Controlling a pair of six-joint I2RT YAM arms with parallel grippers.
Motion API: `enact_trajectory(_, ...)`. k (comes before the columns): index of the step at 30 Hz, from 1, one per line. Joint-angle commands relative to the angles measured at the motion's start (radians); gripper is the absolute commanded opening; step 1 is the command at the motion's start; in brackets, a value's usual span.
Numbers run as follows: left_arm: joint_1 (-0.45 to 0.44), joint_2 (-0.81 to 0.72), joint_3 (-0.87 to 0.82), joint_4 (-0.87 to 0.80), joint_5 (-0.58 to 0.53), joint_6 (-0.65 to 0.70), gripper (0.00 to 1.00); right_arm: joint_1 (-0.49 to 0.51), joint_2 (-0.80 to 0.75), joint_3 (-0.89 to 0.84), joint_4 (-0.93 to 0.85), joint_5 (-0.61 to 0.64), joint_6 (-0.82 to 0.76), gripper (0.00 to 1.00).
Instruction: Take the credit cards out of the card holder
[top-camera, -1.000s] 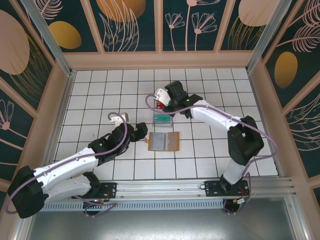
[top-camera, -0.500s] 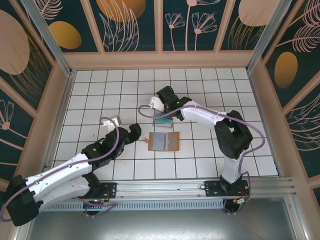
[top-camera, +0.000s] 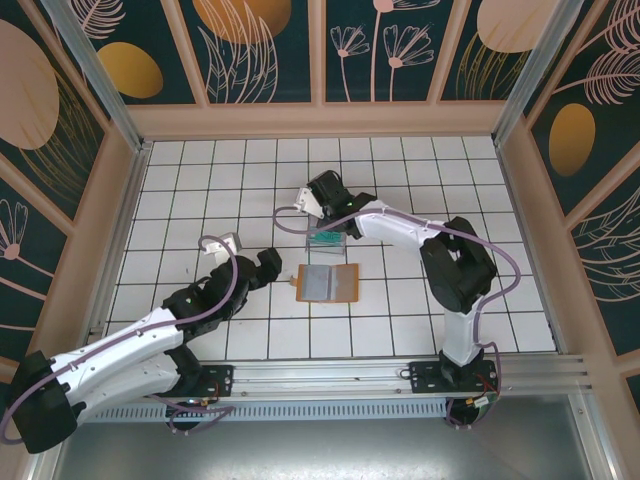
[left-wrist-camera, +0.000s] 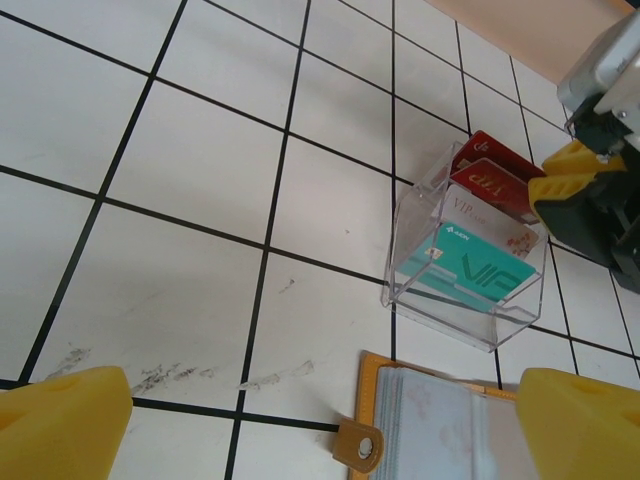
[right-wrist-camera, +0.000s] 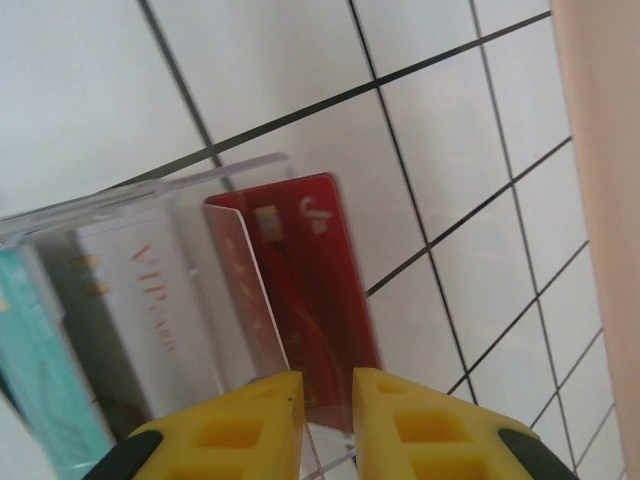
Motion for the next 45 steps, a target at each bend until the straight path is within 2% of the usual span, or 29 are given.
enact_trajectory(1,0.003,-0.021,-0.014,-0.011,-0.017,-0.015,0.98,-0.001,0.027,0.04,0.027,0.049,0.029,0.22)
enact_trajectory(12,0.002,-0.028,-0.026,0.005,0.003,-0.005,0.99,-0.032,0.029,0.049,0.036,0.056,0.107,0.25)
enact_trajectory(18,0.002,-0.021,-0.025,0.04,0.046,0.017,0.98,-0.034,-0.035,0.051,0.007,0.015,0.208,0.28)
enact_trajectory(23,0.003,0.019,-0.007,0.088,0.107,0.047,0.96,-0.034,-0.112,0.046,-0.073,-0.007,0.424,0.3)
enact_trajectory(27,0.002,0.092,0.034,0.106,0.153,0.075,0.94,-0.034,-0.213,-0.034,-0.109,-0.034,0.664,0.33)
enact_trajectory(31,0.003,0.173,0.083,0.115,0.201,0.092,0.92,-0.032,-0.315,-0.152,-0.134,-0.12,0.898,0.33)
enact_trajectory(33,0.002,0.212,0.103,0.123,0.235,0.098,0.87,-0.032,-0.377,-0.252,-0.104,-0.179,0.988,0.33)
enact_trajectory(38,0.002,0.307,0.153,0.138,0.326,0.111,0.65,-0.032,-0.531,-0.525,0.024,-0.317,1.184,0.37)
enact_trajectory(41,0.002,0.36,0.171,0.153,0.38,0.108,0.56,-0.032,-0.576,-0.651,0.088,-0.388,1.282,0.37)
enact_trajectory(45,0.002,0.429,0.187,0.182,0.453,0.097,0.5,-0.027,-0.583,-0.761,0.177,-0.464,1.348,0.37)
